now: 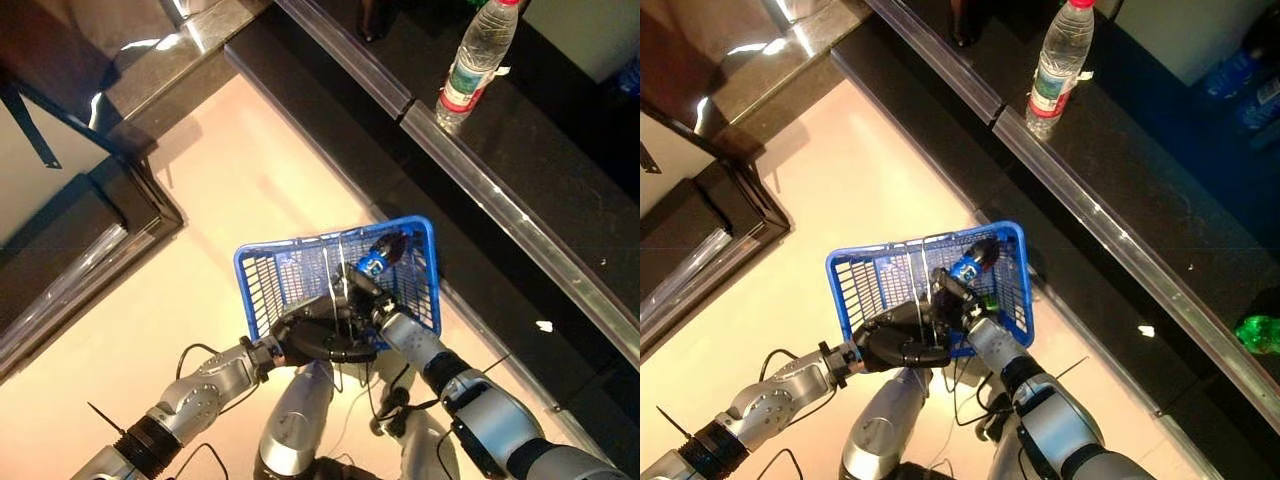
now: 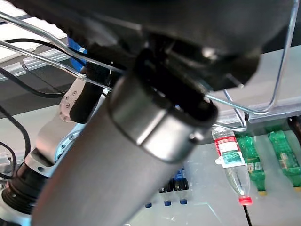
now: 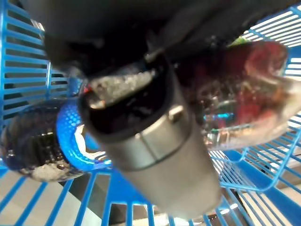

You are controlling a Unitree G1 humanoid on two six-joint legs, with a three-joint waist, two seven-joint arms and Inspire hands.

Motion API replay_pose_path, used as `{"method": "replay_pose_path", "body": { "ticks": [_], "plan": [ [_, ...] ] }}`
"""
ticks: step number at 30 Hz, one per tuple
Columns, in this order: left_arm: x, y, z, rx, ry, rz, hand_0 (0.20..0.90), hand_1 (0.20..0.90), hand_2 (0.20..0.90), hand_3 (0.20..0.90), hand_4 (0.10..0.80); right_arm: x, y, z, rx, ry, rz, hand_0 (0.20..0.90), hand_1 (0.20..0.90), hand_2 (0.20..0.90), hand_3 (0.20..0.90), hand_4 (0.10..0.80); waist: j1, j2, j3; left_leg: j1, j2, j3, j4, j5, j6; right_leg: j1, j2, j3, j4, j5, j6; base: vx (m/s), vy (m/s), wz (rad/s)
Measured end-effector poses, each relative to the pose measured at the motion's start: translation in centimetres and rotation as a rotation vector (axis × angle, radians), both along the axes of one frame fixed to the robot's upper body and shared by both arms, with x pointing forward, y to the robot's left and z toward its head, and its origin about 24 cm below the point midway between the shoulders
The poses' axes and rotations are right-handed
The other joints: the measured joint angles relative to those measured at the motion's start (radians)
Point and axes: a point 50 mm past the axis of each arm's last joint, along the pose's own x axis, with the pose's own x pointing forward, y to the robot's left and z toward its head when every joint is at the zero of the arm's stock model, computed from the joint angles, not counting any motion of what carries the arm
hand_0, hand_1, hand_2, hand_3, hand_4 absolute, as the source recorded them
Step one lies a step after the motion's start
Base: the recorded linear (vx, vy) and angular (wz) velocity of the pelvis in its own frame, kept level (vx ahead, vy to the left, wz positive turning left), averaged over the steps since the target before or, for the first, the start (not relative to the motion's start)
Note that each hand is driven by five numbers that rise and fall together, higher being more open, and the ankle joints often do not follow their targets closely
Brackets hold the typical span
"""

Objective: Pick up the drink and place into the basket.

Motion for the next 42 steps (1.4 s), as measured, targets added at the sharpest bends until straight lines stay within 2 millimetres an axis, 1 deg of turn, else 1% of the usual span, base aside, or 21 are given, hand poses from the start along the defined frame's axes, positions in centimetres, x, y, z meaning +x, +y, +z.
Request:
{"method": "replay_pose_path", "body": {
  "ticks": [5, 9, 14, 21, 25, 28, 30, 32, 34, 37, 39, 40, 42],
  "plan": [
    [0.0, 0.0, 0.0, -0.001, 0.001, 0.0, 0.3, 0.3, 0.3, 0.2, 0.1, -0.2, -0.1, -0.3, -0.008, 0.019, 0.003, 0.9, 0.9, 0.9, 0.9, 0.8, -0.001, 0.0, 0.0, 0.0, 0.001, 0.0, 0.002, 0.0, 0.0, 0.0, 0.001, 0.0, 0.001, 0.0, 0.0, 0.0, 0.0, 0.0],
    [0.2, 0.3, -0.1, 0.014, 0.007, 0.019, 0.3, 0.3, 0.3, 0.2, 0.1, 0.0, 0.1, -0.1, -0.011, 0.008, 0.024, 0.9, 0.9, 0.9, 0.9, 0.8, -0.004, 0.002, 0.0, -0.003, 0.002, -0.001, 0.002, -0.001, 0.002, -0.009, 0.003, 0.0, 0.003, -0.001, 0.0, 0.0, 0.0, 0.0],
    [0.2, 0.1, 0.0, 0.007, 0.003, 0.018, 0.3, 0.3, 0.3, 0.2, 0.1, 0.0, 0.3, 0.0, 0.0, -0.007, 0.04, 0.9, 0.9, 0.9, 0.9, 0.8, -0.004, 0.003, 0.0, -0.017, 0.003, 0.0, 0.004, 0.0, 0.0, -0.021, 0.002, 0.0, 0.011, -0.002, -0.002, 0.0, 0.0, 0.0],
    [0.2, 0.1, 0.0, 0.008, 0.004, 0.016, 0.3, 0.3, 0.3, 0.2, 0.1, 0.0, 0.0, 0.0, 0.021, -0.042, 0.062, 0.9, 0.9, 0.9, 0.9, 0.8, -0.007, 0.003, 0.0, -0.018, 0.004, 0.003, 0.012, 0.001, -0.003, -0.02, 0.002, 0.0, 0.014, -0.002, -0.002, 0.0, 0.0, 0.0],
    [0.2, 0.1, 0.0, 0.007, 0.002, 0.019, 0.3, 0.3, 0.3, 0.2, 0.1, -0.2, -0.3, -0.1, 0.025, -0.064, 0.078, 0.9, 0.9, 0.9, 0.9, 0.8, -0.01, 0.003, 0.0, -0.019, 0.005, 0.004, 0.012, -0.002, 0.002, -0.028, 0.003, 0.001, 0.018, -0.002, -0.002, -0.008, 0.003, 0.0],
    [0.1, 0.2, -0.1, 0.007, 0.002, 0.027, 0.3, 0.3, 0.3, 0.2, 0.1, -1.0, -0.3, 0.0, 0.053, -0.129, 0.123, 0.9, 0.9, 0.9, 0.9, 0.8, -0.027, 0.003, 0.0, -0.023, 0.012, 0.004, 0.012, -0.001, 0.001, -0.034, 0.006, 0.002, 0.019, -0.001, -0.004, -0.023, 0.002, -0.01],
    [0.0, 0.4, -0.2, 0.004, -0.003, 0.05, 0.3, 0.3, 0.3, 0.2, 0.1, -1.8, 0.0, 0.4, 0.087, -0.207, 0.156, 0.9, 0.9, 0.9, 0.9, 0.8, -0.036, 0.003, 0.0, -0.024, 0.017, 0.01, 0.012, -0.001, 0.001, -0.037, 0.008, 0.006, 0.019, 0.0, -0.005, -0.043, 0.001, -0.07],
    [-0.1, 1.0, -0.4, -0.008, -0.002, 0.087, 0.3, 0.3, 0.3, 0.2, 0.1, -2.5, 0.3, 0.9, 0.113, -0.265, 0.188, 0.9, 0.9, 0.9, 0.9, 0.8, -0.056, 0.002, 0.0, -0.024, 0.022, 0.017, 0.011, -0.001, 0.001, -0.04, 0.011, 0.01, 0.018, 0.001, -0.007, -0.056, 0.003, -0.11],
    [-0.3, 1.5, -0.7, -0.024, 0.006, 0.13, 0.3, 0.3, 0.3, 0.2, 0.1, -3.3, 0.5, 1.1, 0.112, -0.309, 0.21, 0.9, 0.9, 0.9, 0.9, 0.8, -0.067, 0.001, -0.001, -0.025, 0.024, 0.033, 0.011, 0.002, -0.004, -0.05, 0.017, 0.029, 0.017, 0.005, -0.008, -0.069, 0.002, -0.23],
    [-0.6, 1.8, -1.0, -0.04, 0.017, 0.157, 0.3, 0.3, 0.3, 0.2, 0.1, -4.1, -0.5, 0.8, 0.096, -0.335, 0.209, 0.9, 0.9, 0.9, 0.9, 0.8, -0.092, 0.001, -0.001, -0.025, 0.033, 0.041, 0.011, 0.002, -0.005, -0.049, 0.024, 0.032, 0.011, 0.013, -0.011, -0.054, -0.013, -0.15],
    [-0.8, 1.8, -1.2, -0.042, 0.021, 0.162, 0.3, 0.3, 0.3, 0.2, 0.1, -4.6, -2.0, 0.1, 0.072, -0.325, 0.185, 0.9, 0.9, 0.9, 0.9, 0.8, -0.095, 0.0, -0.001, -0.025, 0.044, 0.051, 0.011, 0.002, -0.005, -0.048, 0.033, 0.032, 0.0, 0.02, -0.014, -0.068, -0.037, -0.1],
    [-0.8, 1.8, -1.2, -0.044, 0.021, 0.164, 0.3, 0.3, 0.3, 0.2, 0.1, -4.7, -2.4, -0.1, 0.065, -0.322, 0.176, 0.9, 0.9, 0.9, 0.9, 0.8, -0.097, -0.001, -0.001, -0.025, 0.046, 0.053, 0.011, 0.002, -0.005, -0.048, 0.034, 0.032, -0.001, 0.021, -0.015, -0.064, -0.032, -0.05],
    [-0.9, 2.3, -1.3, -0.048, 0.025, 0.193, 0.3, 0.3, 0.3, 0.2, 0.1, -5.3, -3.7, -0.7, 0.058, -0.315, 0.143, 0.9, 0.9, 0.9, 0.9, 0.8, -0.116, -0.012, -0.001, -0.024, 0.053, 0.06, 0.01, 0.002, -0.005, -0.045, 0.04, 0.034, -0.005, 0.025, -0.017, -0.056, -0.032, -0.07]
  ]
}}
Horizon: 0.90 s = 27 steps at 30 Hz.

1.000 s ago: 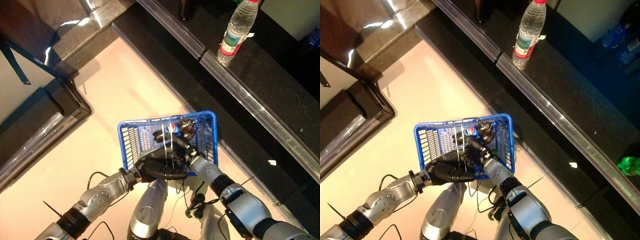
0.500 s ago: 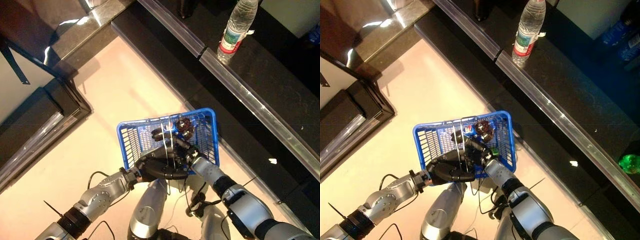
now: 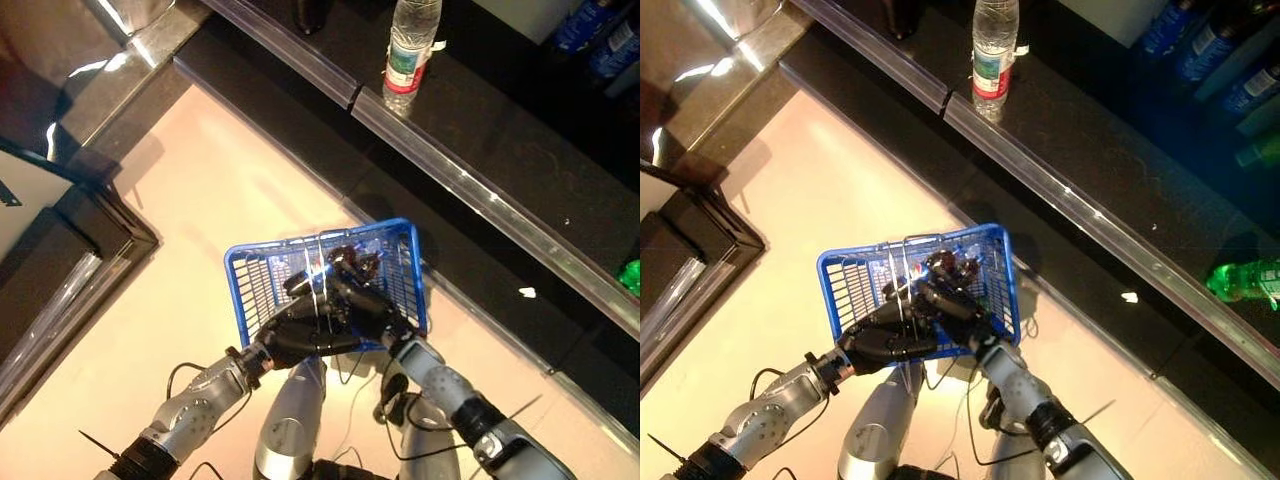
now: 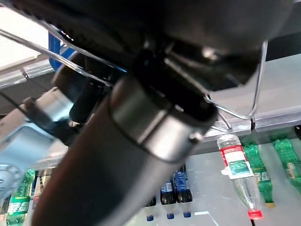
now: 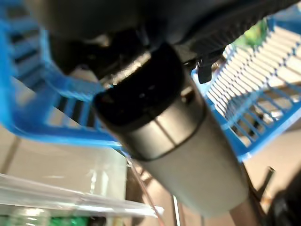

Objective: Pick up the drink and place into the basket.

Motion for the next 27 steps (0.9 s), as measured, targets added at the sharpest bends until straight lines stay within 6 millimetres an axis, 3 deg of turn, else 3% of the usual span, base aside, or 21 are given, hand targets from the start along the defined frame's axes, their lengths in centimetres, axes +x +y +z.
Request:
{"method": "replay_pose_path", "body": {
  "ticks": [4, 9, 15, 23, 27],
  "plan": [
    [-0.4, 1.0, -0.6, -0.004, 0.024, 0.05, 0.3, 0.3, 0.3, 0.2, 0.1, -1.6, -0.5, 0.4, 0.037, -0.064, 0.001, 0.9, 0.9, 0.9, 0.9, 0.8, -0.025, -0.016, 0.0, 0.033, 0.021, 0.016, -0.019, 0.003, -0.004, 0.026, 0.02, 0.011, -0.031, 0.018, -0.005, -0.017, -0.032, -0.16],
    [-0.5, 0.9, -1.3, -0.03, 0.062, 0.104, 0.3, 0.3, 0.3, 0.2, 0.1, -2.8, 0.5, 2.0, 0.075, -0.187, 0.096, 0.9, 0.9, 0.9, 0.9, 0.8, -0.047, -0.023, -0.004, 0.067, 0.042, 0.028, -0.045, 0.001, 0.0, 0.056, 0.041, 0.023, -0.067, 0.038, -0.009, -0.005, -0.015, -0.12],
    [-0.6, 1.6, -2.5, -0.006, 0.124, 0.204, 0.3, 0.3, 0.3, 0.2, 0.1, -3.9, 1.1, 2.6, 0.114, -0.25, 0.166, 0.9, 0.9, 0.9, 0.9, 0.8, -0.068, -0.037, -0.009, 0.131, 0.06, 0.055, -0.088, 0.006, 0.0, 0.105, 0.055, 0.05, -0.116, 0.056, -0.008, 0.037, -0.015, -0.13],
    [-2.0, 4.6, -6.5, 0.106, 0.288, 0.485, 0.3, 0.3, 0.3, 0.2, 0.1, -6.0, 0.2, 1.3, 0.173, -0.244, 0.206, 0.9, 0.9, 0.9, 0.9, 0.8, -0.113, -0.101, -0.057, 0.229, 0.079, 0.119, -0.144, -0.001, 0.009, 0.21, 0.064, 0.104, -0.258, 0.11, 0.003, 0.111, -0.012, -0.22],
    [-4.2, 5.8, -9.7, 0.14, 0.443, 0.614, 0.3, 0.3, 0.3, 0.2, 0.1, -7.3, -0.5, -0.2, 0.192, -0.182, 0.138, 0.9, 0.9, 0.9, 0.9, 0.8, -0.141, -0.126, -0.127, 0.293, 0.08, 0.164, -0.196, -0.006, 0.018, 0.281, 0.061, 0.13, -0.368, 0.151, 0.016, 0.101, 0.009, -0.24]
  ]
}}
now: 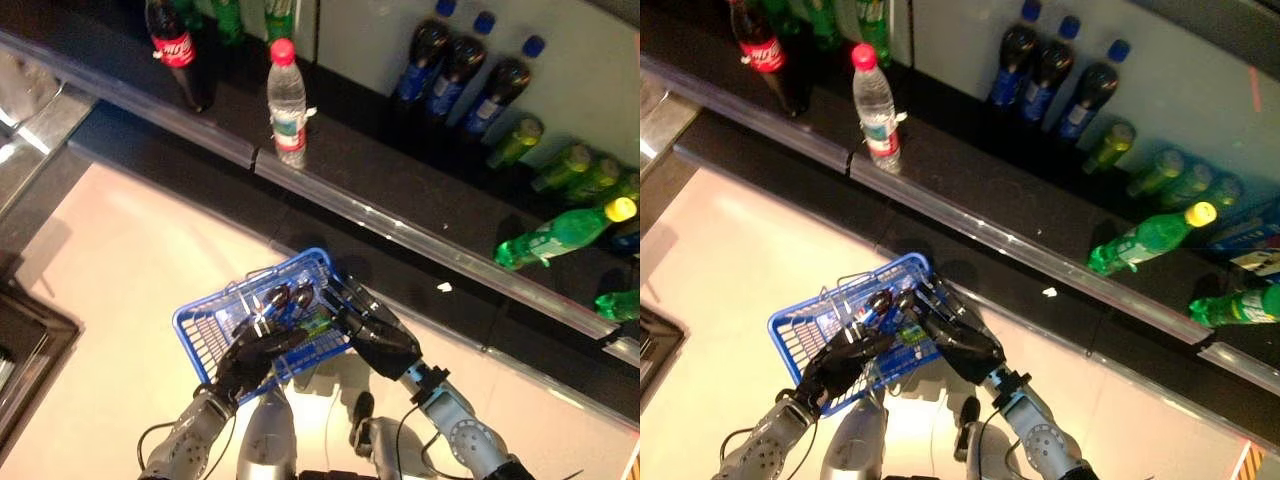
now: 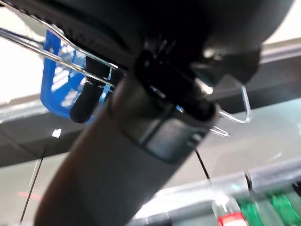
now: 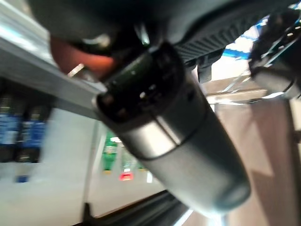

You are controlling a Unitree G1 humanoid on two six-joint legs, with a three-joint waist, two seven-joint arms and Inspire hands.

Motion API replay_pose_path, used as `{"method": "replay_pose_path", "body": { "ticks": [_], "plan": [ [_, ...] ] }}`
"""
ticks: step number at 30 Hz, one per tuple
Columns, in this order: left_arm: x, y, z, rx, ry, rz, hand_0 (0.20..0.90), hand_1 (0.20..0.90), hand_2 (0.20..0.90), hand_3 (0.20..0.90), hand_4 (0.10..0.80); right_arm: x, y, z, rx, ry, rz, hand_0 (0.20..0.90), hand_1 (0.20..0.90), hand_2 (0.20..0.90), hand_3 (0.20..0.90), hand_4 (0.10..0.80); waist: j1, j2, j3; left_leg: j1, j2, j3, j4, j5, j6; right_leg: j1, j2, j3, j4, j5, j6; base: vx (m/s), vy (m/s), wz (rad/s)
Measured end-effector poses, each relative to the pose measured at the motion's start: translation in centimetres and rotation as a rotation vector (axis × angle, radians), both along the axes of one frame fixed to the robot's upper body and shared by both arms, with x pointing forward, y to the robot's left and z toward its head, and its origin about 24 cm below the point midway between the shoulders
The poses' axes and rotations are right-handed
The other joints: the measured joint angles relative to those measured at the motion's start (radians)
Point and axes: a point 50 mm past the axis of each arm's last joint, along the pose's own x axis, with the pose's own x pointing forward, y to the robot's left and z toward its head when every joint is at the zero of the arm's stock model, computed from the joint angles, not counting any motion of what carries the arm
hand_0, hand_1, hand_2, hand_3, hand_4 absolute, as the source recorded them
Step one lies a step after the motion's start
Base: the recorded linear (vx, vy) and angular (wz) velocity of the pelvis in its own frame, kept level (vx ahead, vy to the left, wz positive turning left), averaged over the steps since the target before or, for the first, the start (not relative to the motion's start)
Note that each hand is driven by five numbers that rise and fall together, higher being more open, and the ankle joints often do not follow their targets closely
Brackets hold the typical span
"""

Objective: Pick up the drink and place into the basket.

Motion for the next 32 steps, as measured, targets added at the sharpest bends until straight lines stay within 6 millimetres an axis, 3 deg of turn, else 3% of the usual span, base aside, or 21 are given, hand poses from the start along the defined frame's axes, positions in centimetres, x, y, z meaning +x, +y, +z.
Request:
{"method": "replay_pose_path", "body": {
  "ticks": [4, 9, 12, 16, 22, 32],
  "plan": [
    [-3.0, 1.1, -3.4, 0.061, 0.185, 0.128, 0.3, 0.3, 0.3, 0.2, 0.1, -1.7, -0.3, -2.4, -0.064, 0.117, -0.018, 0.9, 0.9, 0.9, 0.9, 0.8, -0.052, -0.03, -0.114, 0.03, -0.004, 0.037, -0.007, -0.018, 0.008, 0.051, -0.007, 0.021, -0.088, 0.03, 0.005, 0.06, 0.029, -0.22],
    [-5.2, 2.1, -5.6, 0.15, 0.306, 0.218, 0.3, 0.3, 0.3, 0.2, 0.1, -3.3, -1.5, -5.4, -0.184, 0.283, -0.071, 0.9, 0.9, 0.9, 0.9, 0.8, -0.086, -0.035, -0.182, 0.063, 0.003, 0.085, -0.008, -0.037, 0.011, 0.08, -0.006, 0.035, -0.113, 0.042, 0.003, 0.05, 0.029, -0.18],
    [-6.9, 2.4, -7.1, 0.185, 0.405, 0.255, 0.3, 0.3, 0.3, 0.2, 0.1, -5.6, -2.7, -9.1, -0.39, 0.501, -0.108, 0.9, 0.9, 0.9, 0.9, 0.8, -0.104, -0.029, -0.263, 0.064, 0.006, 0.089, -0.008, -0.041, 0.011, 0.082, -0.006, 0.036, -0.128, 0.05, 0.003, 0.029, -0.001, -0.09],
    [-8.4, 2.6, -8.4, 0.193, 0.49, 0.315, 0.3, 0.3, 0.3, 0.2, 0.1, -10.5, -5.7, -13.9, -0.677, 0.885, -0.141, 0.9, 0.9, 0.9, 0.9, 0.8, -0.1, -0.012, -0.318, 0.076, 0.012, 0.108, -0.01, -0.048, 0.011, 0.084, -0.006, 0.038, -0.142, 0.062, 0.005, 0.035, -0.025, -0.13],
    [-9.3, 2.5, -9.2, 0.238, 0.565, 0.329, 0.3, 0.3, 0.3, 0.2, 0.1, -15.8, -7.9, -15.5, -0.915, 1.115, -0.111, 0.9, 0.9, 0.9, 0.9, 0.8, -0.103, 0.017, -0.343, 0.081, 0.015, 0.109, -0.012, -0.048, 0.01, 0.099, -0.004, 0.032, -0.169, 0.074, 0.004, 0.024, 0.004, -0.03],
    [-9.4, 2.3, -9.5, 0.307, 0.603, 0.255, 0.3, 0.3, 0.3, 0.2, 0.1, -16.7, -7.9, -15.7, -0.904, 1.154, -0.08, 0.9, 0.9, 0.9, 0.9, 0.8, -0.105, 0.016, -0.379, 0.082, 0.014, 0.11, -0.011, -0.05, 0.009, 0.098, -0.005, 0.034, -0.167, 0.075, 0.003, 0.026, 0.017, 0.0]
  ]
}}
